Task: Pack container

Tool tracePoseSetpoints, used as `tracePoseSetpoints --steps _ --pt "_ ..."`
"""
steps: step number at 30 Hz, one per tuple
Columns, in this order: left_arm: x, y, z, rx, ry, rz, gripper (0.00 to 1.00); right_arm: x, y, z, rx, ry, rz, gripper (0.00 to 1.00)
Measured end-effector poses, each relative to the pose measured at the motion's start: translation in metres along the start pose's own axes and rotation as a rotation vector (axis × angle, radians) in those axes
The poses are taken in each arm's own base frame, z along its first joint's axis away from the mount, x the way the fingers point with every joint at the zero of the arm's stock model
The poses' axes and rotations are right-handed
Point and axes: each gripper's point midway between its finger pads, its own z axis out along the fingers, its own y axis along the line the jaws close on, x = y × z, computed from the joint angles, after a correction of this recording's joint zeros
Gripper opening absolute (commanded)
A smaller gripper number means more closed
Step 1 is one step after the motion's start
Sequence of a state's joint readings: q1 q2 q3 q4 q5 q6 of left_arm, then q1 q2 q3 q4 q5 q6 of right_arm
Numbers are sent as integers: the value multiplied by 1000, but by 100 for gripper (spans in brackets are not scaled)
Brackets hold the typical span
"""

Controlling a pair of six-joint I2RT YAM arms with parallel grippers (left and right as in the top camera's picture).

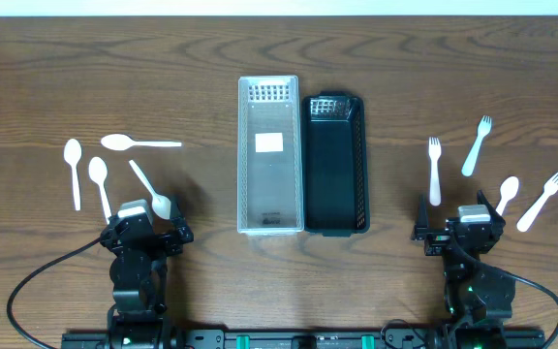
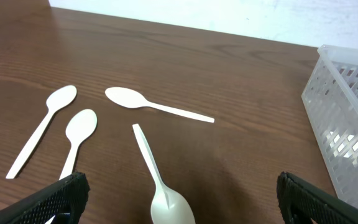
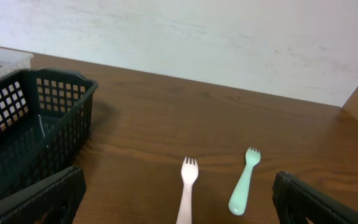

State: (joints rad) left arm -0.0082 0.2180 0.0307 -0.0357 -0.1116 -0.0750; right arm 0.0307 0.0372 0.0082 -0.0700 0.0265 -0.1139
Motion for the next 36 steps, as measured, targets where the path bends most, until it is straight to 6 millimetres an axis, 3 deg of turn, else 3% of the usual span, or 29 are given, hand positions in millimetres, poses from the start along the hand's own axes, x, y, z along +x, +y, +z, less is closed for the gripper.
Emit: tracePoseSetpoints --steps 22,31,34,36 --pt "0 0 0 0 0 -4 98 -4 -6 0 37 -12 -88 99" --pt "-3 0 -1 -1 5 -80 98 8 -3 -1 21 58 192 99" --pt "-19 -2 -4 -1 6 -108 98 15 -3 -5 27 165 221 99" --pt "-42 -5 -6 -1 3 -119 98 6 -5 -4 34 213 219 99"
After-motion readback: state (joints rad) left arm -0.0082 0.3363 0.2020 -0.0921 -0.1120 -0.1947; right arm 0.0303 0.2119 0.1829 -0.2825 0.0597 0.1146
